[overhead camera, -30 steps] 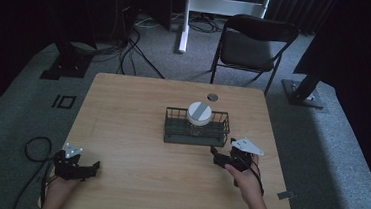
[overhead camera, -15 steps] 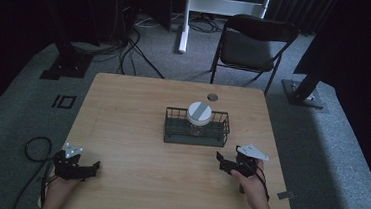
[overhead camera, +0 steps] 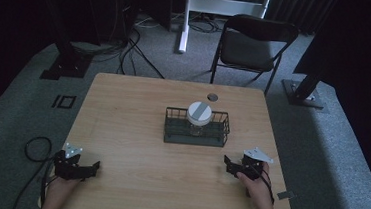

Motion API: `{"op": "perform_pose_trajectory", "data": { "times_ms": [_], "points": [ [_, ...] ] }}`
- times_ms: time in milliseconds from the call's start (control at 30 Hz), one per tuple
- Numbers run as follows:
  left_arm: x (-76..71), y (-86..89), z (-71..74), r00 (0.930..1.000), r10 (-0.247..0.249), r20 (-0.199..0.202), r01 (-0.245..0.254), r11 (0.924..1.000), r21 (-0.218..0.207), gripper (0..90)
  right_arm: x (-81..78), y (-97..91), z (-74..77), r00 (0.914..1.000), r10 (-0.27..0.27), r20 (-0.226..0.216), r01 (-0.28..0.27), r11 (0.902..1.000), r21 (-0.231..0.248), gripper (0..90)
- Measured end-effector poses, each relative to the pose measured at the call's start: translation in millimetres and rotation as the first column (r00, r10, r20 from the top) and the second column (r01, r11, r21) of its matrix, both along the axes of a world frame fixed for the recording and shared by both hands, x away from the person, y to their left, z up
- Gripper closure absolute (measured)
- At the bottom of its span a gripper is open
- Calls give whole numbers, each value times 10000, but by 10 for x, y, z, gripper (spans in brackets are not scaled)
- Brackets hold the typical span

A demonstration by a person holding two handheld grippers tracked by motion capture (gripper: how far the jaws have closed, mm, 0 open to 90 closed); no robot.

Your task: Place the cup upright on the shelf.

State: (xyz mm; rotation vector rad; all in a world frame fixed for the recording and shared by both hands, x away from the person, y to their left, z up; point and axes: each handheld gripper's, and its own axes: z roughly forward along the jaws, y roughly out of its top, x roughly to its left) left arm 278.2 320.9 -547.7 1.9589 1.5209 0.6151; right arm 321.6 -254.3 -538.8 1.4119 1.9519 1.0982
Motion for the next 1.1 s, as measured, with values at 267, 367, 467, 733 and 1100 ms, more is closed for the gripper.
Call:
{"op": "perform_pose_trajectory", "data": {
  "times_ms": [267,367,467,733,1100],
  "points": [
    [0,0,0,10000,-1,0,1,10000,0,6,14,-61,-46,9995,-256,-203,255,9996,-80,130],
    [0,0,0,10000,1,1,-1,10000,0,6,18,-78,-65,9990,-320,-307,315,9993,-196,130],
    [0,0,0,10000,-1,1,1,10000,0,6,22,-104,-75,9980,-472,-431,466,9988,-143,128],
    [0,0,0,10000,-2,1,2,10000,1,6,31,-159,-89,9957,-749,-545,724,9963,-472,127],
    [0,0,0,10000,-1,0,1,10000,2,6,54,-193,-113,9879,-990,-1192,878,9915,-955,128]
  ]
}}
